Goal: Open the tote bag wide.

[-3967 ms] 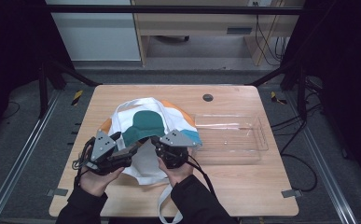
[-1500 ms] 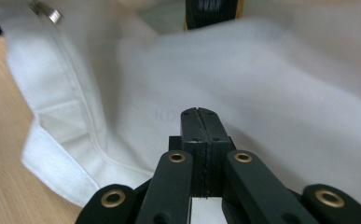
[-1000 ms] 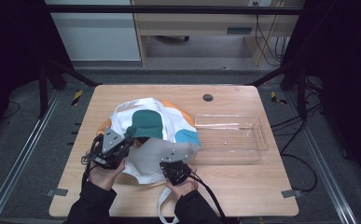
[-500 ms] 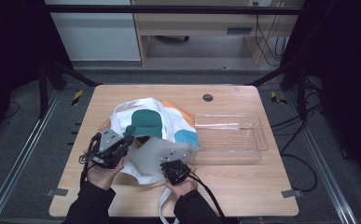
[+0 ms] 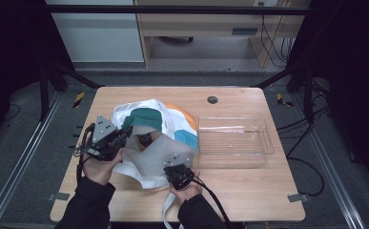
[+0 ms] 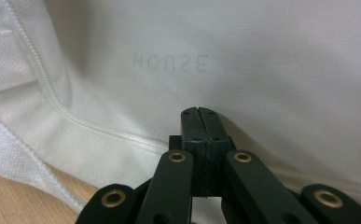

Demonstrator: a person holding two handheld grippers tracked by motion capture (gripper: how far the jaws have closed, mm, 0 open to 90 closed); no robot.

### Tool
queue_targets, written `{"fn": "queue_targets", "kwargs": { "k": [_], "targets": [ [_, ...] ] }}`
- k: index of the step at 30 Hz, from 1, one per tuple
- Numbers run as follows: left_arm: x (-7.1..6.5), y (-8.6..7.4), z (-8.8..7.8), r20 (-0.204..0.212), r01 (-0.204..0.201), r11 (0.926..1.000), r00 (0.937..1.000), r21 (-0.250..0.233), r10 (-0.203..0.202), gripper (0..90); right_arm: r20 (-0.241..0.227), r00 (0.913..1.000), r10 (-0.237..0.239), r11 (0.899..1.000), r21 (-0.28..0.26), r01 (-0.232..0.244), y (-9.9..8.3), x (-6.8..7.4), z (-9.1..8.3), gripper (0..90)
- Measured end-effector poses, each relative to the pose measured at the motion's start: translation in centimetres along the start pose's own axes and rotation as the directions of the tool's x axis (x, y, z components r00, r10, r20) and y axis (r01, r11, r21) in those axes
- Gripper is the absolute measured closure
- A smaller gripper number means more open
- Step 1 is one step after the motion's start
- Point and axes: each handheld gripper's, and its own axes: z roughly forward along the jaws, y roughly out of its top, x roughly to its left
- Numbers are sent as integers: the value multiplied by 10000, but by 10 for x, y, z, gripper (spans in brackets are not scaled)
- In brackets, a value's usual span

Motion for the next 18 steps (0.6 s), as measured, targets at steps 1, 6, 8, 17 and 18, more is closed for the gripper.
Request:
{"fn": "queue_targets", "kwargs": {
  "k": [1, 6, 8, 17, 18],
  "targets": [
    [2, 6, 1, -54, -12, 10000, 10000, 0, 12, 882, 16, 10000, -2, 10000, -28, 2, 0, 1, 0, 900],
    [7, 17, 7, -244, 8, 10000, 9997, 81, -6, 883, 13, 10000, -27, 10000, -50, 27, 0, 0, 0, 900],
    [8, 19, 9, -266, 65, 10000, 9996, 66, -63, 882, 4, 10000, -26, 10000, -42, 26, 0, 1, 0, 900],
    [19, 31, 20, -466, 477, 9989, 9978, -30, -478, 883, -12, 10000, 13, 10000, -5, -13, 0, 2, 0, 900],
    [19, 31, 20, -466, 477, 9989, 9978, -30, -478, 883, -9, 10000, -6, 10000, 0, 6, 0, 2, 0, 900]
  ]
}}
